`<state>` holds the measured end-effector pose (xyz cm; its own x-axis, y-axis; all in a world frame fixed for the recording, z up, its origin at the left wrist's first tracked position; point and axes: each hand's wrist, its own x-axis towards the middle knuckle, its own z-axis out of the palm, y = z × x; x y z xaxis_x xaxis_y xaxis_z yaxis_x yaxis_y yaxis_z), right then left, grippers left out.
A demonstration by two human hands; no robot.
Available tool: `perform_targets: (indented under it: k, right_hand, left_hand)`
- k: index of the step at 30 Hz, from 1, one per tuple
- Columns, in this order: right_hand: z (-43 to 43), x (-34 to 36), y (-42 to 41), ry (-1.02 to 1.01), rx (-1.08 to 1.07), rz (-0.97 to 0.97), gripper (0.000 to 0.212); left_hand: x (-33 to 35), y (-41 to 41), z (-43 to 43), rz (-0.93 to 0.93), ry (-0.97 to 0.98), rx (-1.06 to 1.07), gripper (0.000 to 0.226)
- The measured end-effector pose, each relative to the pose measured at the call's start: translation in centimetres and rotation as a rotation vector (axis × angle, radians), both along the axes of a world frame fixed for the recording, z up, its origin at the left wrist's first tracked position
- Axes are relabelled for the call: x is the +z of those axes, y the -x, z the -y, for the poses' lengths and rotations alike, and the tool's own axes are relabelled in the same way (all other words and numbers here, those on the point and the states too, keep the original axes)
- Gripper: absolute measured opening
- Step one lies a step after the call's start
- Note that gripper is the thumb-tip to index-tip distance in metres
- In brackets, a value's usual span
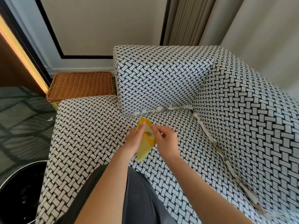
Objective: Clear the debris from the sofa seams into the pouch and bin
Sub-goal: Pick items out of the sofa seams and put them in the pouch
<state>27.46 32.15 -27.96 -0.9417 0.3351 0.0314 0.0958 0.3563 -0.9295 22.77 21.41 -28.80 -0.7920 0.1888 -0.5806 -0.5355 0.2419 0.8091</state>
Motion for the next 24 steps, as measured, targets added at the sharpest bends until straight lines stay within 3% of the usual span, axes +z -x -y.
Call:
perform_targets:
  k: [3,5,6,8,10,11,16,20,24]
  right_hand:
    - [-1.0,-1.6,0.7,0.074,-0.049,-0.003,0.027]
    - [-2.4,-3.1,1.6,0.058,-0.09,0.106,0.03]
    - [-3.2,-4.0,1.8,-0.013,-0.077,0.181,0.031]
    - [-4.6,-6.2,1.8,-0.367,-0.02,0.287,0.033]
    - [-5.5,-8.2,1.6,-0.678,-0.013,0.208,0.034]
    - [-5.6,-8.7,1.7,-0.741,-0.03,0.163,0.035]
    - [-5.7,-9.1,5.5,-0.78,-0.106,0.214,0.041]
    - [-6.2,-9.1,8.4,-0.757,-0.257,0.259,0.041]
    - [-6.5,-8.3,11.4,-0.753,-0.359,0.382,0.044]
  left_hand:
    - [-0.6,0.3,-0.2,0.008,0.018,-0.027,0.087]
    - [-1.0,0.7,-0.2,0.013,0.024,-0.02,0.088]
    - [-1.1,0.9,-0.2,0.019,0.018,-0.004,0.087]
    - [-1.4,1.4,-0.3,0.028,0.001,0.027,0.085]
    - [-1.6,1.8,-0.4,0.024,-0.015,0.056,0.084]
    - [-1.7,2.0,-0.4,0.012,-0.023,0.068,0.083]
    - [-1.5,2.4,-0.5,-0.039,-0.041,0.051,0.073]
    - [-1.1,2.5,-0.3,-0.03,-0.035,0.013,0.094]
    - [-1.5,2.9,-0.1,-0.031,-0.069,0.03,0.093]
